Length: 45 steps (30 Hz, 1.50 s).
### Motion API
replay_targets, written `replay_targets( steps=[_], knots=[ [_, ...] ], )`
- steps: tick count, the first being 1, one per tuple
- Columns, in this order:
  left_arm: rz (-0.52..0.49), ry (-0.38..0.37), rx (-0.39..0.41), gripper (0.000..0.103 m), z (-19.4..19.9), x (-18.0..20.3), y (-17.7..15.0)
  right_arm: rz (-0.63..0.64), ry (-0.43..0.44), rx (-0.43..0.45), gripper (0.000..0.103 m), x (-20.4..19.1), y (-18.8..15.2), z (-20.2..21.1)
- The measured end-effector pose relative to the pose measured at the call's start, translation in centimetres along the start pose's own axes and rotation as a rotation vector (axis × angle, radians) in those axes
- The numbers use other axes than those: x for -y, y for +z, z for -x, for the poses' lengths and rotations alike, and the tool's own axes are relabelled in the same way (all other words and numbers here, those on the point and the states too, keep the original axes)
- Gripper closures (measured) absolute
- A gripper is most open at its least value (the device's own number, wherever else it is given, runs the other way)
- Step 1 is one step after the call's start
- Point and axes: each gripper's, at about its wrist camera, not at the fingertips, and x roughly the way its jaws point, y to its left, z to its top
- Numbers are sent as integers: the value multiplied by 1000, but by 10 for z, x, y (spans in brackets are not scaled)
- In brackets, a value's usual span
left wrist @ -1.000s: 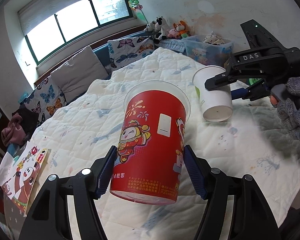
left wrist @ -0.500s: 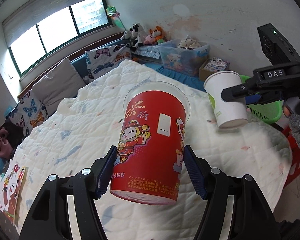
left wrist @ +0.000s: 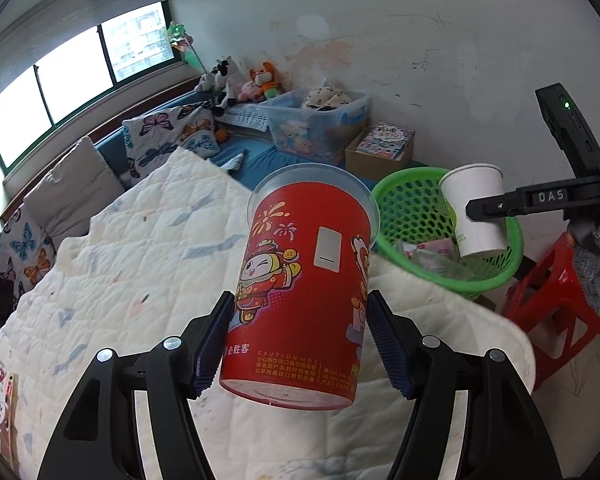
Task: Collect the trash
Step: 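Carry the white paper cup over the green basket and open the right tool, then carry the red paper cup over the green basket and open the left tool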
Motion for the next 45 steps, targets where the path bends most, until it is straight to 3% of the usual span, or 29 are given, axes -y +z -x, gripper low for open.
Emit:
replay_targets(
  steps=[6,11,26,35,45],
  knots=[
    [-17,-23,-13,39,-17,26,20,32,-152,42,38,36,1,0],
    [-29,-46,-30,39,-31,46,33,32,-220,45,37,57,0,-7],
    [-80,-81,-63,39,-62,95,60,-36,-212,99,29,93,1,13],
    [-101,-89,-94,38,-84,120,70,-32,-191,123,29,94,-12,34],
    [-102,-101,-120,40,-106,140,79,31,-242,129,29,87,-26,43]
  ],
)
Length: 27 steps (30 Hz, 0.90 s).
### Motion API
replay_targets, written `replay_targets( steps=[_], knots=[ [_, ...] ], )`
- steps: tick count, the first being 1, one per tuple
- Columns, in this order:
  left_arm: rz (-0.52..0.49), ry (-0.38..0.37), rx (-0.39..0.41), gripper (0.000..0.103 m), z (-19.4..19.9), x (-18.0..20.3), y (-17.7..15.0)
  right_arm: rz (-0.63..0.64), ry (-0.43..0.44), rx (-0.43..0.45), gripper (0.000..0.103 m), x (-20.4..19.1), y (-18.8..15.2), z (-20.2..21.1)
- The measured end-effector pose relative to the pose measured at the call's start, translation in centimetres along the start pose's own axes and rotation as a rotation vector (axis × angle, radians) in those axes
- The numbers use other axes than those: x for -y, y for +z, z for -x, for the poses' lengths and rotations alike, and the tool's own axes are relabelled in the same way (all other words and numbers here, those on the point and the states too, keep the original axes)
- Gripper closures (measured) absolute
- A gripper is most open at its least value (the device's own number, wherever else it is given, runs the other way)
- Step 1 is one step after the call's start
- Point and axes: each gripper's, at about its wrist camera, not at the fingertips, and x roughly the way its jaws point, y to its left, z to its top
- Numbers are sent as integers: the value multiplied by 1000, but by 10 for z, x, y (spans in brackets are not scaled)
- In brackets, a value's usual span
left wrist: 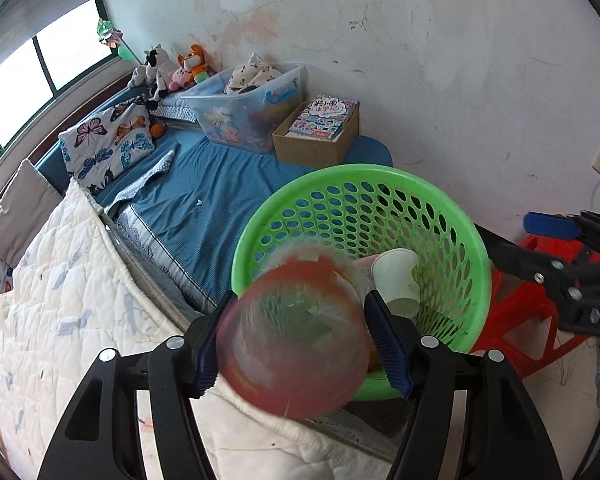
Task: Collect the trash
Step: 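Carry the red paper cup over the green basket and open the left tool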
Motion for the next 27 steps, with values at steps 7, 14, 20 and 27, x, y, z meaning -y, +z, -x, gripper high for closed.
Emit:
replay_targets(
  steps=[7,14,20,27],
  knots=[
    [8,-5,-11,39,-5,1,-3,11,-5,-7,28,1,-7,-1],
    [34,-26,-5,38,-6,-3,2,11,1,-4,28,-1,-10,3],
    [33,-27,-1,38,1,-2,-1,12,9,6,28,-4,-11,8],
    [78,-18,20,34,21,-15,-15,26,5,5,28,-10,-20,13]
  ],
)
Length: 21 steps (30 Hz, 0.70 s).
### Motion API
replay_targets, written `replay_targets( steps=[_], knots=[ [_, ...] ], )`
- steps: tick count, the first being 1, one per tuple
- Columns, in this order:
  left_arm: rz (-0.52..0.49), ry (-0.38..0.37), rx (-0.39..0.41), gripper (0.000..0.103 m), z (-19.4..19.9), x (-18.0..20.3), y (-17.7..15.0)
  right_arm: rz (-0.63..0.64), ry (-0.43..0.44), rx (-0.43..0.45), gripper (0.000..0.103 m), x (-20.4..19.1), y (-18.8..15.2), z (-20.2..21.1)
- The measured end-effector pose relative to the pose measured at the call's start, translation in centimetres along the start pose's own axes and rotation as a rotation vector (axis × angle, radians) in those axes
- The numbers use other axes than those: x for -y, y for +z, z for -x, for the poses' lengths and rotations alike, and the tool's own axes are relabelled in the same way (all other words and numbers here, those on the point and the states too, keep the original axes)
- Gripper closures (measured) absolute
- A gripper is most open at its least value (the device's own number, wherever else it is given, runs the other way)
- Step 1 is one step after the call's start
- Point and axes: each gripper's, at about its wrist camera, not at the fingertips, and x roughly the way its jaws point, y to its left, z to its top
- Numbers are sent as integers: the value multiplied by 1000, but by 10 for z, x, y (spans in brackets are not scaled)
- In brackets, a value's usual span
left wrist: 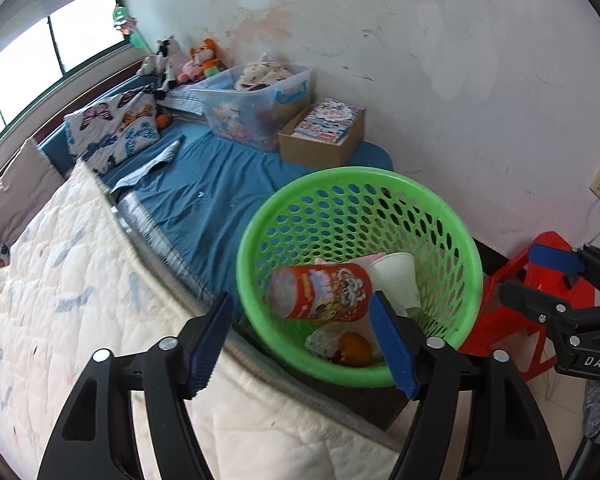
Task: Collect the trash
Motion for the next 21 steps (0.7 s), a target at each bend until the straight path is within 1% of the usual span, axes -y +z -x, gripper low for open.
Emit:
replay_targets(
  steps=[4,8,9,11,14,21],
  knots=[
    [19,18,20,29,18,-9,-11,19,4,6,26,-10,-5,7],
    [36,45,43,21,37,-16,-23,58,15,5,23,-28,-10,14],
    [42,66,50,21,44,-18,-28,67,21,7,22,-34,-10,16],
    [56,69,61,17,54,-23,-36,82,26,12,20,-43,-14,20],
    [90,102,73,15,71,-35,-51,107,40,14,16,-60,-18,27],
    [211,181,92,12,115,-71,-91,209,86,4,12,-108,-34,37]
  ],
)
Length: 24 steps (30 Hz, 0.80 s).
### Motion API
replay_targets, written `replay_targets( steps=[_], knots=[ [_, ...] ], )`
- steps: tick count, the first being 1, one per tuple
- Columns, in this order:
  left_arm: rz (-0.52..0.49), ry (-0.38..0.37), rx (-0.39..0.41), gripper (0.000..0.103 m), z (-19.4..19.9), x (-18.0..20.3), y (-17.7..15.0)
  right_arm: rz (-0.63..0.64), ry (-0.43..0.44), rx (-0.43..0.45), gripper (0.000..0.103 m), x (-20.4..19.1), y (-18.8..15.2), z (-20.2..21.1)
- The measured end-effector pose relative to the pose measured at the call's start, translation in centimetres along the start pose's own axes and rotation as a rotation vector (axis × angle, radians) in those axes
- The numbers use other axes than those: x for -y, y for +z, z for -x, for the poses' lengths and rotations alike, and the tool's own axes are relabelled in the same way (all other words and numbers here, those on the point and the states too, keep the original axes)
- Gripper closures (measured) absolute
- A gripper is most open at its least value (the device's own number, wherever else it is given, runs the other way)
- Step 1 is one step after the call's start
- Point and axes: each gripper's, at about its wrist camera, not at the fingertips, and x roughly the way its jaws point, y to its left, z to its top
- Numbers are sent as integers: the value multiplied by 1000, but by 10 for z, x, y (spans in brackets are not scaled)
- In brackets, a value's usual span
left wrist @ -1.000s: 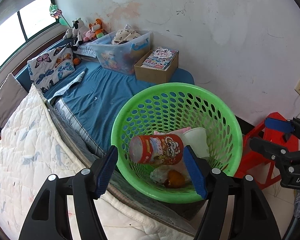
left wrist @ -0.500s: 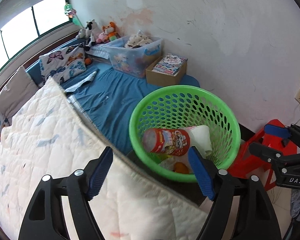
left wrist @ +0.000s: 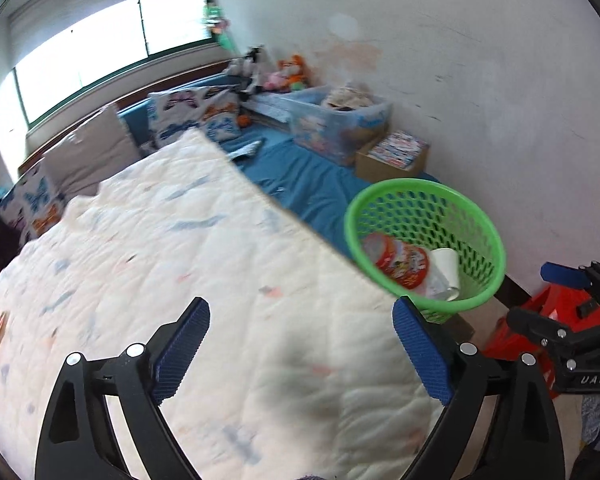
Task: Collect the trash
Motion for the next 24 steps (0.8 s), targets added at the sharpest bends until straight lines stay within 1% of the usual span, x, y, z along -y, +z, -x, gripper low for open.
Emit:
replay_targets(
  steps=[6,8,13,16,19,24],
  knots=[
    [84,62,0,10,26,-36,-24,76,34,3,11,-38,-5,2],
    [113,98,-2,9,35,-47,-32,88,41,3,10,-45,-6,1],
    [165,180,44,7,58,-66,-53,93,78,-2,10,-62,-10,-3],
    [214,183,42,7,65,-79,-63,96,87,1,10,-71,-12,-3],
    [230,225,50,7,72,-88,-71,96,88,17,9,-77,-14,0],
    [262,243,62,7,84,-98,-81,110,92,42,9,-88,-14,5]
  ],
)
